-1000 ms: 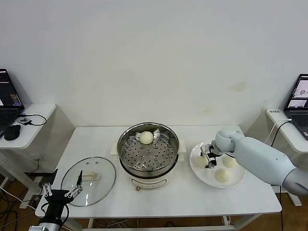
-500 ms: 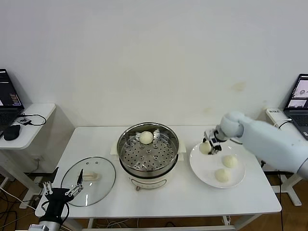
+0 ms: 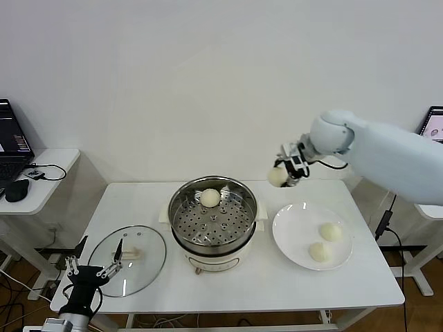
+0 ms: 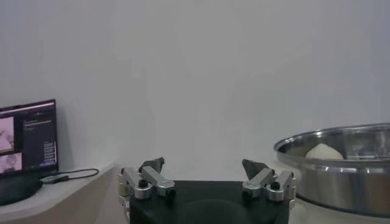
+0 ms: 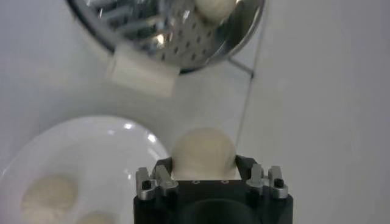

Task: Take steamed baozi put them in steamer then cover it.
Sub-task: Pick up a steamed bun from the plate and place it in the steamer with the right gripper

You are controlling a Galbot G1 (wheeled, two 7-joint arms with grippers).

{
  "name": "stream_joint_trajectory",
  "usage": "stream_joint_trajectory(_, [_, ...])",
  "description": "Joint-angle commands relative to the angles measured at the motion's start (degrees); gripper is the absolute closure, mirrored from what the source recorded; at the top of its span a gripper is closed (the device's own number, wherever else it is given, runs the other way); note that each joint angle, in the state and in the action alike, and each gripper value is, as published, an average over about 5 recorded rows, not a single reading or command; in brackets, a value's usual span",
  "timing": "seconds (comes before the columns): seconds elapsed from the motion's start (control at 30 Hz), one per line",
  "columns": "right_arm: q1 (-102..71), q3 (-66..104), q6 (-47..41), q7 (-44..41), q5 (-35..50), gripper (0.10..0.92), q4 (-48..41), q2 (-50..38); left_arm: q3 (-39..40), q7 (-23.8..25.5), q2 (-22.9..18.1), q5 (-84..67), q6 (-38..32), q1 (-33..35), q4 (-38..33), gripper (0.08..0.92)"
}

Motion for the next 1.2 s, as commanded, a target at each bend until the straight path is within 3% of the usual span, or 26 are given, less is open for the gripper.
stream_joint_trajectory(0.03, [3.73,-3.62,-8.46,5.77,12.52,0.365,1.38,9.76,-0.31,-0.01,0.20,-0.13,0.08,0.11,-0.16,0.177])
stream_joint_trajectory(0.47, [-7.82,-1.93,-16.01,11.66,14.27,0.367,-7.46,24.43,-1.70,-0.06,-0.69,-0.13,-0.04,0.39,-0.71,0.177])
stream_joint_trajectory(1.2, [-13.67,-0.35,-17.27,12.39,12.13,0.366,-14.13,30.08,-1.51,-0.02,-1.17,-0.08,-0.35,0.11,-0.05,0.177])
